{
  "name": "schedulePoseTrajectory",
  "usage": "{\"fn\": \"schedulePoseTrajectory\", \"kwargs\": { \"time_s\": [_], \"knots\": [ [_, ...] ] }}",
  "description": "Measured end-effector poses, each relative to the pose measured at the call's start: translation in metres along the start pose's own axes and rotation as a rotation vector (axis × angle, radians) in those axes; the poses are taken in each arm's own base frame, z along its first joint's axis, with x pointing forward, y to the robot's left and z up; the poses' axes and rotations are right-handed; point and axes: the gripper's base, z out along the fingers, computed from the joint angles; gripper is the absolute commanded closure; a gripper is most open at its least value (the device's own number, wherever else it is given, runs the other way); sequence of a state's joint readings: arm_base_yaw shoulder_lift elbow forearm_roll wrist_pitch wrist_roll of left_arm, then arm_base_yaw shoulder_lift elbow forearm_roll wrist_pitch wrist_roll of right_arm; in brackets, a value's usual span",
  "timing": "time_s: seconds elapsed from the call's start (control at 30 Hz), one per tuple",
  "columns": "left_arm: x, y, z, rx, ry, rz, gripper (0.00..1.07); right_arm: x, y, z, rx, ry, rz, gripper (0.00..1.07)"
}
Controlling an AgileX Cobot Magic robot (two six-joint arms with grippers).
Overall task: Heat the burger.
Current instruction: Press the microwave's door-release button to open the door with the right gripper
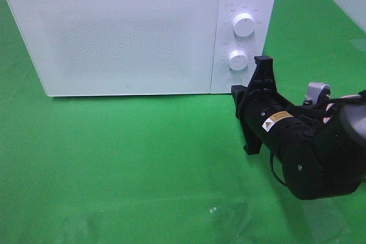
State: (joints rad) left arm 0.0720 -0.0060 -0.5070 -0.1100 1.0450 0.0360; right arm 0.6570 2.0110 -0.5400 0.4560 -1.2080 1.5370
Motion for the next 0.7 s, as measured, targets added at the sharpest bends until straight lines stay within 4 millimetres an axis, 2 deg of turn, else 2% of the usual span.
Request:
{"fn": "schedulePoseTrajectory", "kwargs": {
  "time_s": [0.27,0.7],
  "knots": [
    [0.0,0.0,0.0,0.0,0.0,0.0,0.05,-0.009,-0.006,0.017,0.0,-0.014,0.017,1.07],
    [0.0,0.0,0.0,0.0,0.0,0.0,0.05,-0.015,-0.002,0.04,-0.031,-0.027,0.044,1.07]
  ]
}}
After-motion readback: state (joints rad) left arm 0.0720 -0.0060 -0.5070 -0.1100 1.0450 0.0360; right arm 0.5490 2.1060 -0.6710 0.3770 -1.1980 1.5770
